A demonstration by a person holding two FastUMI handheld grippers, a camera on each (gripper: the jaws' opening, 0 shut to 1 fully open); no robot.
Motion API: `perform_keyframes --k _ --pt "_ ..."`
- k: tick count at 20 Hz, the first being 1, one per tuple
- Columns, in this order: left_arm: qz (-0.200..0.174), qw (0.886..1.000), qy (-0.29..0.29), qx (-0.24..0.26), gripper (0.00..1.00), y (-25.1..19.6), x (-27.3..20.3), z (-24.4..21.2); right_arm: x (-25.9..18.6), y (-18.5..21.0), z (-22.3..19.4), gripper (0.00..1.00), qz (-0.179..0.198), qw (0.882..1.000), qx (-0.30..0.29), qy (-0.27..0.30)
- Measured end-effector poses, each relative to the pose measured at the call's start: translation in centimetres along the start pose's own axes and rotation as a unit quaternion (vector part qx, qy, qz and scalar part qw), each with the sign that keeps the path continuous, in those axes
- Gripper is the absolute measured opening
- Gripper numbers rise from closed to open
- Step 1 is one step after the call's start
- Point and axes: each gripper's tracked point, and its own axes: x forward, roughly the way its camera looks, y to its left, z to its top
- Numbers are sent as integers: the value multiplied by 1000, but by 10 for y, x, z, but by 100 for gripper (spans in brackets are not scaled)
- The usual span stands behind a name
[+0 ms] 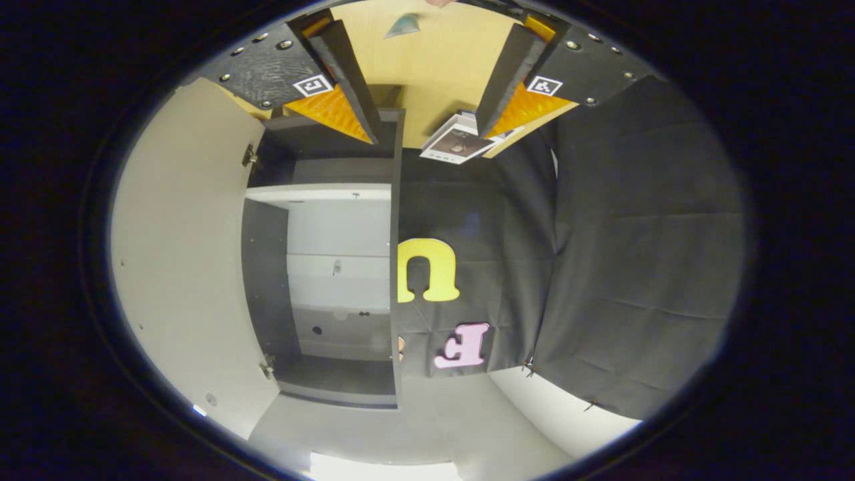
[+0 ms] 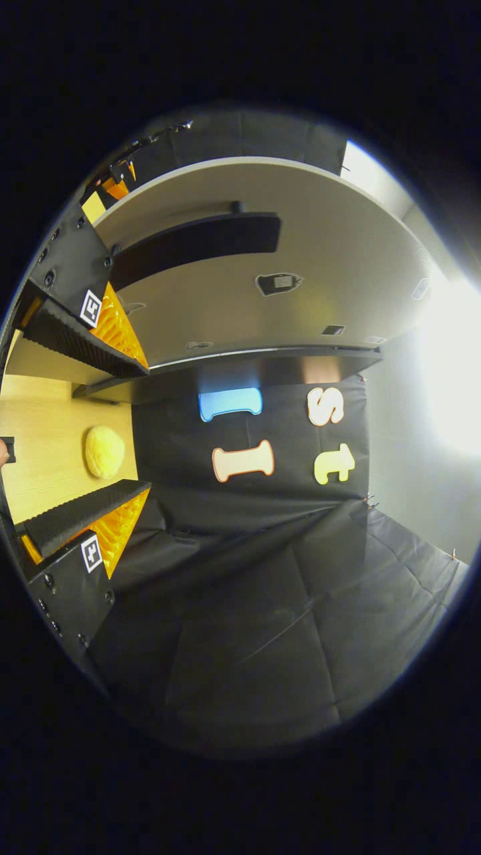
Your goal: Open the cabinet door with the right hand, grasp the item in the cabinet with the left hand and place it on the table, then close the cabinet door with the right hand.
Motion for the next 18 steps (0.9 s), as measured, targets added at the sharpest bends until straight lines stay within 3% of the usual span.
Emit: perform_keyframes --k 2,5,8,9,13,18 --pt "2 1000 1 19 87 12 1 16 -6 6 6 93 -4 1000 11 -10" --pt "-4 1000 -8 21 89 26 4 35 -18 13 9 96 -14 1000 21 -18" --pt "-3 1000 -21 13 89 44 6 46 -29 27 13 92 -18 999 25 -23" --pt "-3 1000 -23 9 90 49 6 44 -28 28 13 97 -29 999 15 -23" --pt "-2 1000 -31 -3 87 74 10 41 -31 38 15 97 -61 998 -10 -21" --pt "-1 1000 -12 -12 90 101 26 21 -34 72 8 97 -59 998 0 -13"
